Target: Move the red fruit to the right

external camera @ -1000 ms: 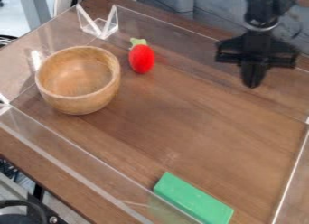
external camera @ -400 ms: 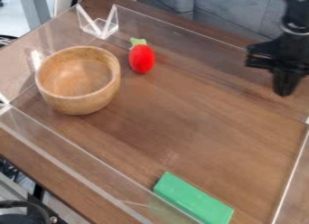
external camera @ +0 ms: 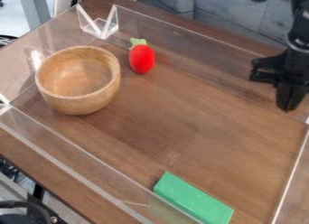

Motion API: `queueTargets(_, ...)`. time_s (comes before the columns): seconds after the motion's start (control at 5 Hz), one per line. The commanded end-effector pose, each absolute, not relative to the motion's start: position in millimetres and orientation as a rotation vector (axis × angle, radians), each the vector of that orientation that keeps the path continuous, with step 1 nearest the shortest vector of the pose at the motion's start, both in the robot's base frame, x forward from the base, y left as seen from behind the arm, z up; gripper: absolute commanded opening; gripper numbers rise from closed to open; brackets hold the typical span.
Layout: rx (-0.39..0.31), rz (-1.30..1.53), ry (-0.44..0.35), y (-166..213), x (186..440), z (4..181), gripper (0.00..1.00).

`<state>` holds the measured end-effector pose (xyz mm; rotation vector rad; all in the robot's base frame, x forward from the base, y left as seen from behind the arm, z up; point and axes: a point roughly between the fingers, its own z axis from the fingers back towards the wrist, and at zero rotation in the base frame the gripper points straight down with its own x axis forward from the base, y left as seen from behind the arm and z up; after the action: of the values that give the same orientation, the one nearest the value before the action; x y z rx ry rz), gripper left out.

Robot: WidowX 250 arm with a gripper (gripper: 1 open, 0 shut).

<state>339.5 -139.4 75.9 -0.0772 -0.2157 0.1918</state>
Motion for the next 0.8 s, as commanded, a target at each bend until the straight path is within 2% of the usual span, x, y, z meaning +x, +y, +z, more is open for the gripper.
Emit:
queueTargets(0.0,-0.111,0.123,-0.27,-142,338,97.1,0.0)
queueTargets(0.2,-0.104,0.132,-0.265,-137,335,102.6,1.0)
queueTargets(0.6,-0.092,0.196,-0.264,-110,330,117.0,1.0)
